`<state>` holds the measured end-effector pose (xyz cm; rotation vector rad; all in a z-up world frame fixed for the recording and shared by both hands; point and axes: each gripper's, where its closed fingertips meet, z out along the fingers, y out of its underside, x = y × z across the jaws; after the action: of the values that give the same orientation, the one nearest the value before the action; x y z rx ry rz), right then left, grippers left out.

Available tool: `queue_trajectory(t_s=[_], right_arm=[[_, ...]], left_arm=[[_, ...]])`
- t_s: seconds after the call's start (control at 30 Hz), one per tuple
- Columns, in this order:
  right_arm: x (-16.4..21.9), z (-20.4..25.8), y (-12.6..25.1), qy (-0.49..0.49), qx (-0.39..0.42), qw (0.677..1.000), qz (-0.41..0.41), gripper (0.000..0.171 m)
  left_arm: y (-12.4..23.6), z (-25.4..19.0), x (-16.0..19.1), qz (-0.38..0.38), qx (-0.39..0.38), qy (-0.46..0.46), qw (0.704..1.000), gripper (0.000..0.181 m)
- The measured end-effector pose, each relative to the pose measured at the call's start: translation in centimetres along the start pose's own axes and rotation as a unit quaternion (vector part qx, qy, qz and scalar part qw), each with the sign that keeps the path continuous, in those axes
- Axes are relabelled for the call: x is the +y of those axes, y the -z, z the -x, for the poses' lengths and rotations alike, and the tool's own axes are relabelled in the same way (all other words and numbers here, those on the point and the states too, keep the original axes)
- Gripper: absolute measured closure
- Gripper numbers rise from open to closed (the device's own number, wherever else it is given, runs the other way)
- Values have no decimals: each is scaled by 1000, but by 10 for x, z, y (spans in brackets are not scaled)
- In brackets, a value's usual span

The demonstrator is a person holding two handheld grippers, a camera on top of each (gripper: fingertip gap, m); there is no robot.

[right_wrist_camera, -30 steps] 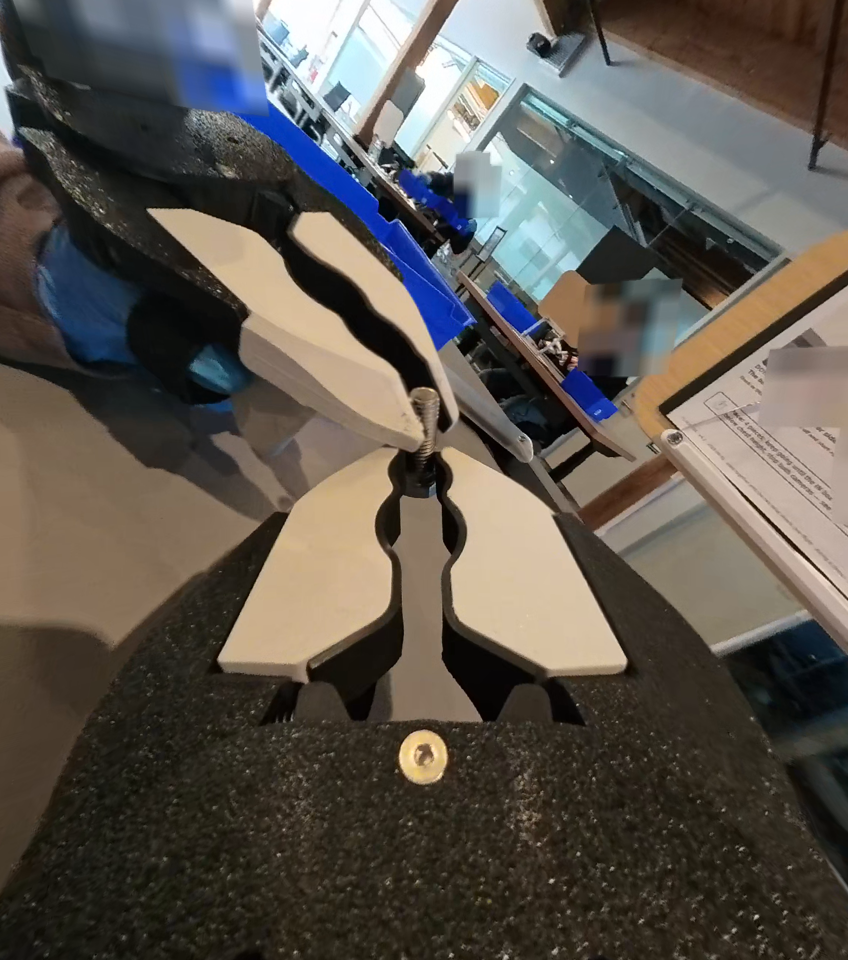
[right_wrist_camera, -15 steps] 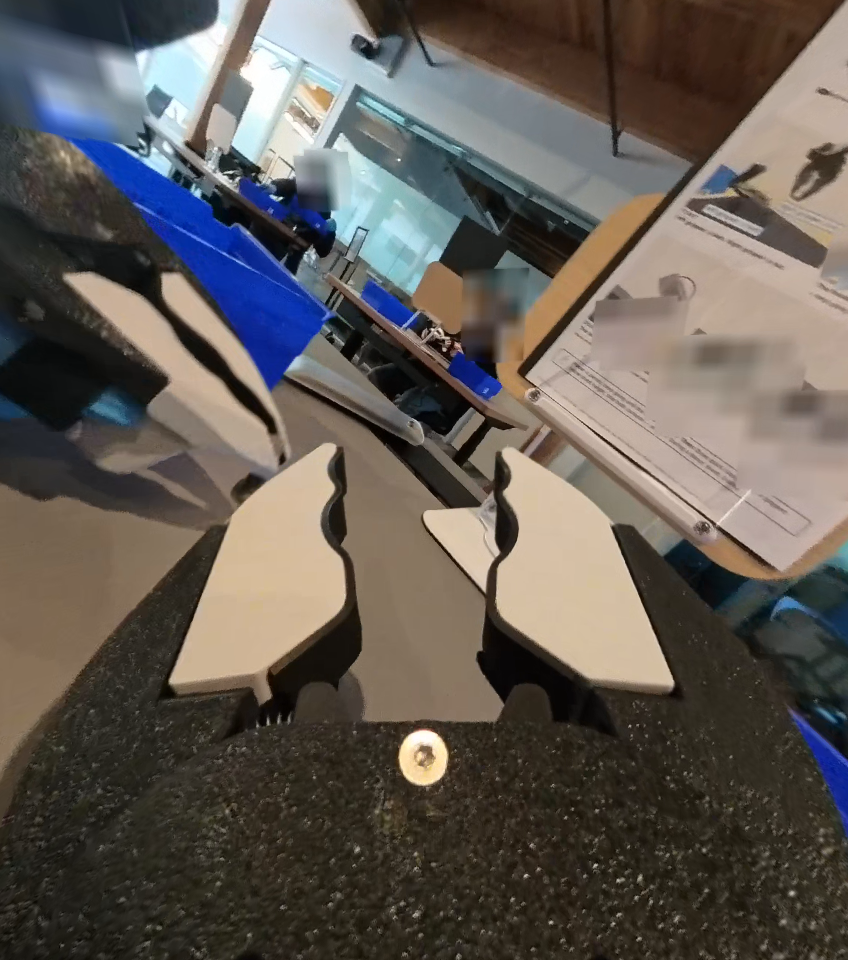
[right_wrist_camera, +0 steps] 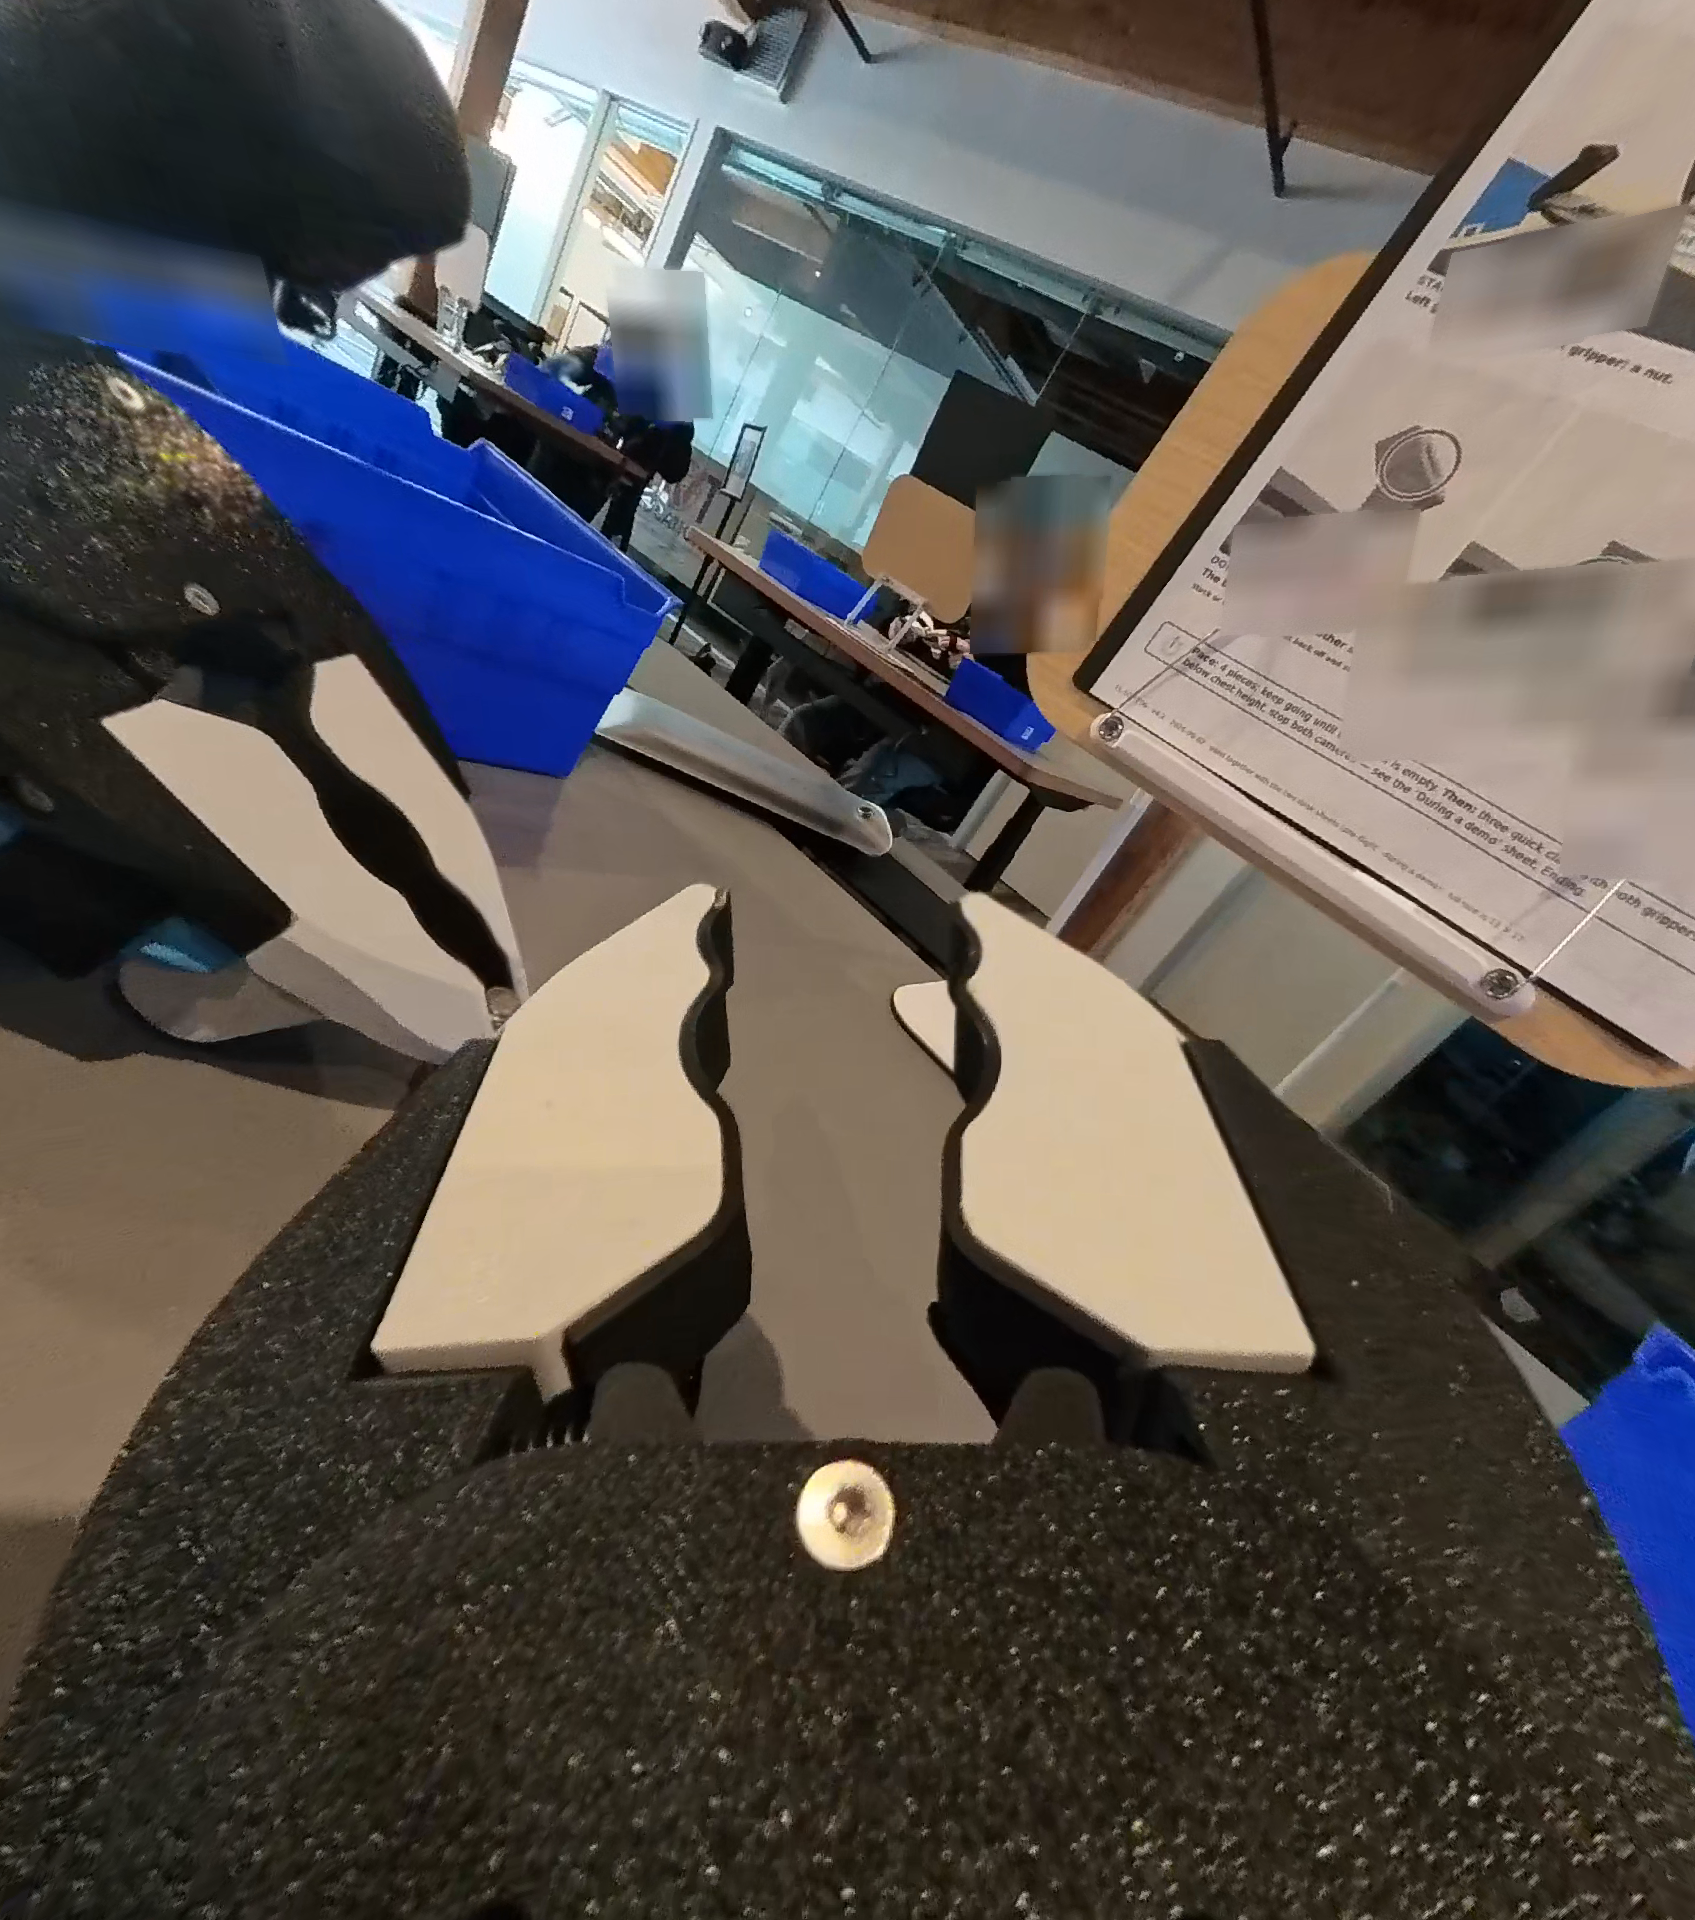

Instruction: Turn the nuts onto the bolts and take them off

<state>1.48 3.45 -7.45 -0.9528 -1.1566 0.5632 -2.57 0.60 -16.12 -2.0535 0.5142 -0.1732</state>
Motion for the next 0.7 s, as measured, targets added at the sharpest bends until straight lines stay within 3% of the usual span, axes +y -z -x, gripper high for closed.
queue_trajectory(t_s=[0.37,0.7], right_arm=[[-8,-1,3,13,11,1000,-18,145],[-3,-14,5,-23,23,999,-19,146]], left_arm=[[0,0,1,4,-5,7,1000,172],[7,-1,-4,-4,-12,20,1000,125]])
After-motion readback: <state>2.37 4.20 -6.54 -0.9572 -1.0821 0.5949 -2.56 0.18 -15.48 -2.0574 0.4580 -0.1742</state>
